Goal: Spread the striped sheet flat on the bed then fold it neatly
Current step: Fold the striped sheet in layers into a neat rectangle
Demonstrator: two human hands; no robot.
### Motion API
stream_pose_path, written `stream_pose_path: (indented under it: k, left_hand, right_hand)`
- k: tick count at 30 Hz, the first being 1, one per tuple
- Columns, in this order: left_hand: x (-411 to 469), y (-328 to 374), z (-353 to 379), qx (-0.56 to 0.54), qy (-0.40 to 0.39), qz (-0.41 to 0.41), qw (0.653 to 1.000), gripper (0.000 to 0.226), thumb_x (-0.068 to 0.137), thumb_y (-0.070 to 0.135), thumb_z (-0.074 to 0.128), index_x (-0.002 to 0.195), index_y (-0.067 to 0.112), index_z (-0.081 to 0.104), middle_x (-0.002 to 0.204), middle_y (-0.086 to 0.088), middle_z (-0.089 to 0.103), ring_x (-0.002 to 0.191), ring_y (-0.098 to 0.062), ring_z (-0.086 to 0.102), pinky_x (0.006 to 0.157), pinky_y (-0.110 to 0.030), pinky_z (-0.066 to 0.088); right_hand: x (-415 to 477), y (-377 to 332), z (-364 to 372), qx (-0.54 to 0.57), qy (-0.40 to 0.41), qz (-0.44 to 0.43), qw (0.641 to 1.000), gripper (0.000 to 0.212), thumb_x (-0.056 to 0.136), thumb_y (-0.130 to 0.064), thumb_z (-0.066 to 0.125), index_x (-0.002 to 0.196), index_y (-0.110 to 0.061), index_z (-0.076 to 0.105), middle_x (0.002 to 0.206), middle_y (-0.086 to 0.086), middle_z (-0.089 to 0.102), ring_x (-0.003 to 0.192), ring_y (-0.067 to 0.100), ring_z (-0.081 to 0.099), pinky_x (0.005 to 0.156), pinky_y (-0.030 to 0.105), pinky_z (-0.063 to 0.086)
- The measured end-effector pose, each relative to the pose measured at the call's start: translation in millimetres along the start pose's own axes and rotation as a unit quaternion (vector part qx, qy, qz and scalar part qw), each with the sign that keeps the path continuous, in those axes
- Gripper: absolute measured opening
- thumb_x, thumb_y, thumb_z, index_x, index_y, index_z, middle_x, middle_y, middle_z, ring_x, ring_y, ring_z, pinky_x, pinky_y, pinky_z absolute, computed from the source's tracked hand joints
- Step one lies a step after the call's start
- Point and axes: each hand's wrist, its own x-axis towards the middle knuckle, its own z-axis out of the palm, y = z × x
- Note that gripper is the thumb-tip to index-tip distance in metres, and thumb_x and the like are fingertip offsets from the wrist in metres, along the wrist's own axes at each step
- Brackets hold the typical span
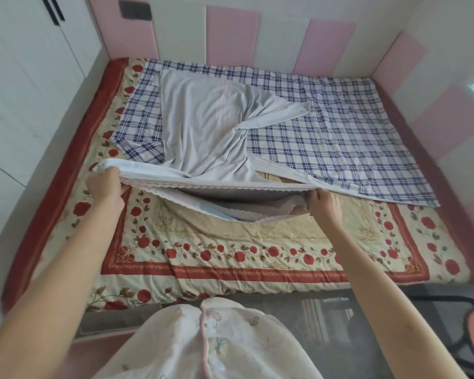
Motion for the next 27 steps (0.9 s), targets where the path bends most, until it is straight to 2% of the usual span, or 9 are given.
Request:
stream_pose_path:
  k: [6,12,15,17,19,21,23,25,27]
  left_hand:
    - [4.1,-7.4,-2.3,0.008,0.015,-0.015,1.000,0.048,0.089,-0.002,0.048,0.137,0.002,0.044,0.125,-0.010,0.054,0.105,-0.020,0.058,0.067,-0.023,0.055]
    - [18.5,-9.9,-16.9,0.059,0.035,-0.002,0.998,0.048,0.088,0.003,0.049,0.136,-0.001,0.045,0.127,-0.015,0.055,0.101,-0.023,0.061,0.080,-0.029,0.055]
    - [28.9,-10.8,-23.0,0.070,0.034,0.004,0.997,0.050,0.086,-0.001,0.046,0.136,-0.001,0.044,0.119,-0.014,0.056,0.100,-0.025,0.061,0.064,-0.023,0.056]
    - [31.8,-16.4,-28.0,0.096,0.006,-0.005,0.995,0.052,0.083,-0.005,0.043,0.135,-0.001,0.046,0.121,-0.017,0.056,0.101,-0.030,0.064,0.056,-0.022,0.057]
    - [32.5,-20.6,-26.2,0.126,-0.016,-0.018,0.992,0.052,0.084,-0.008,0.040,0.135,-0.002,0.045,0.127,-0.019,0.054,0.105,-0.032,0.062,0.065,-0.028,0.059]
    - [28.6,-13.4,-18.1,0.121,-0.021,-0.045,0.991,0.050,0.088,-0.009,0.042,0.137,-0.002,0.044,0.133,-0.019,0.050,0.113,-0.031,0.058,0.083,-0.034,0.056]
    - [26.6,15.5,-2.1,0.126,-0.036,-0.039,0.991,0.046,0.091,-0.002,0.046,0.137,0.000,0.043,0.134,-0.018,0.050,0.114,-0.029,0.057,0.087,-0.033,0.053]
    - [28.0,57.0,16.1,0.061,-0.071,0.016,0.995,0.043,0.089,0.002,0.050,0.133,0.002,0.046,0.122,-0.014,0.056,0.097,-0.023,0.061,0.070,-0.027,0.054]
    - [27.3,109.1,36.1,-0.019,-0.113,0.072,0.991,0.028,0.088,0.002,0.054,0.116,0.005,0.055,0.103,-0.008,0.060,0.083,-0.017,0.060,0.062,-0.025,0.052]
  right_hand:
    - [-8.5,0.3,5.2,-0.081,-0.059,-0.100,0.990,0.011,0.088,-0.009,0.059,0.093,-0.003,0.052,0.102,0.008,0.053,0.069,0.027,0.055,0.052,0.035,0.045]
    - [-18.9,-3.5,-6.6,-0.053,0.031,-0.257,0.964,0.024,0.094,-0.006,0.051,0.116,-0.008,0.043,0.089,0.015,0.060,0.051,0.029,0.054,0.043,0.030,0.037]
    - [-3.9,-22.3,-14.0,0.157,0.083,-0.066,0.982,0.035,0.093,-0.001,0.050,0.116,-0.021,0.034,0.084,0.005,0.054,0.066,0.024,0.055,0.053,0.033,0.046]
    - [16.1,-29.5,-20.5,0.171,0.068,0.057,0.981,0.040,0.089,0.007,0.046,0.123,-0.013,0.039,0.090,0.008,0.056,0.073,0.025,0.060,0.061,0.041,0.054]
    - [28.3,-35.1,-24.2,0.107,-0.035,0.106,0.988,0.036,0.091,0.006,0.043,0.124,-0.007,0.043,0.086,0.009,0.058,0.070,0.029,0.067,0.060,0.043,0.059]
    - [41.6,-37.0,-25.8,0.105,-0.134,0.132,0.976,0.020,0.095,0.000,0.042,0.113,-0.002,0.050,0.091,0.010,0.063,0.065,0.025,0.066,0.052,0.030,0.058]
    - [62.5,-54.3,-38.6,0.181,-0.136,0.143,0.964,0.021,0.097,-0.007,0.041,0.110,-0.002,0.057,0.105,0.012,0.065,0.067,0.019,0.062,0.052,0.021,0.056]
    - [76.8,-84.5,-69.1,0.319,-0.053,0.185,0.928,0.025,0.098,-0.007,0.038,0.098,-0.005,0.063,0.100,0.010,0.066,0.068,0.014,0.058,0.054,0.017,0.053]
    - [85.0,-120.2,-101.7,0.567,0.024,0.196,0.800,0.031,0.095,0.006,0.035,0.082,-0.007,0.060,0.085,0.010,0.061,0.071,0.018,0.060,0.062,0.024,0.056]
